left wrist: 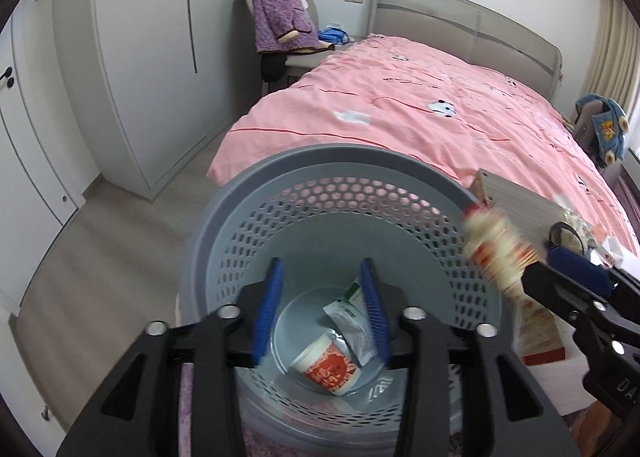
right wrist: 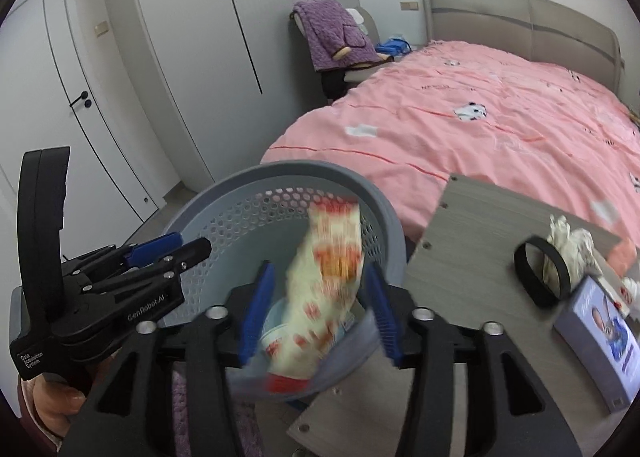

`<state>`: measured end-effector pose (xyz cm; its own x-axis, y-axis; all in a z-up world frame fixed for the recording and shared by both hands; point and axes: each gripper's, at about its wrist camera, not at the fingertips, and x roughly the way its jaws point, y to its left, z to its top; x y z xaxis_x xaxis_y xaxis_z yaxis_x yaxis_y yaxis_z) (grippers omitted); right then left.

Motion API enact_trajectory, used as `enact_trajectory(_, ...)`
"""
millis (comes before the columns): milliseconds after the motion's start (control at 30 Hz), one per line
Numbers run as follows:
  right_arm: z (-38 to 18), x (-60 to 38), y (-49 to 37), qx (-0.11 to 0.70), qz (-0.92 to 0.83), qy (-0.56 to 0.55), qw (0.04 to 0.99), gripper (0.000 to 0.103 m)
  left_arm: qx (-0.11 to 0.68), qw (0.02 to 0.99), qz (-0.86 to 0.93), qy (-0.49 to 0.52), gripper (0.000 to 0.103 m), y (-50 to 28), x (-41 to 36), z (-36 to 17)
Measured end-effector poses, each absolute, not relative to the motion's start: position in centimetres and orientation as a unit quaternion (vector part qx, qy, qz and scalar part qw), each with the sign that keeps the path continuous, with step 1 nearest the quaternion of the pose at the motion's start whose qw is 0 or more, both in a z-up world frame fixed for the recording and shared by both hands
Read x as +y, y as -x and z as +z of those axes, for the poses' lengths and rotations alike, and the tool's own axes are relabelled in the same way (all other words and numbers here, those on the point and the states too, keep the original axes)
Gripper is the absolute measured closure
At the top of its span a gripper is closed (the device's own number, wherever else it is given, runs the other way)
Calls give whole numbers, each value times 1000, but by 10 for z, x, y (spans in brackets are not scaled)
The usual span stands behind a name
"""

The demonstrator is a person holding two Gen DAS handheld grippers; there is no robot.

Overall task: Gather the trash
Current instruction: 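Drop the carton into the basket with the left tool while the right tool releases the snack bag there, then move both tools back toward the table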

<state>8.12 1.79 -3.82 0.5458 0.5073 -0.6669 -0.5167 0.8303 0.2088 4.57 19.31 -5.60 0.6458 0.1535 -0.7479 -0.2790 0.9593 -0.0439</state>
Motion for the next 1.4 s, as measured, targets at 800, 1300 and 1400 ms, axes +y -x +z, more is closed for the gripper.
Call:
enact_trajectory(800,-41,-8,-72,381,270,-19,884,39,393,908,131,66,34,-35,181,-45)
enact_trajectory(1300,-40,-48,-59,376,243,-52,893,23,388,913,115,54,28,-26,158,-38)
enact_trajectory(1400,-39,-60,-57,374,233,-57,896,21,386,915,107,50,28,-24,151,-36)
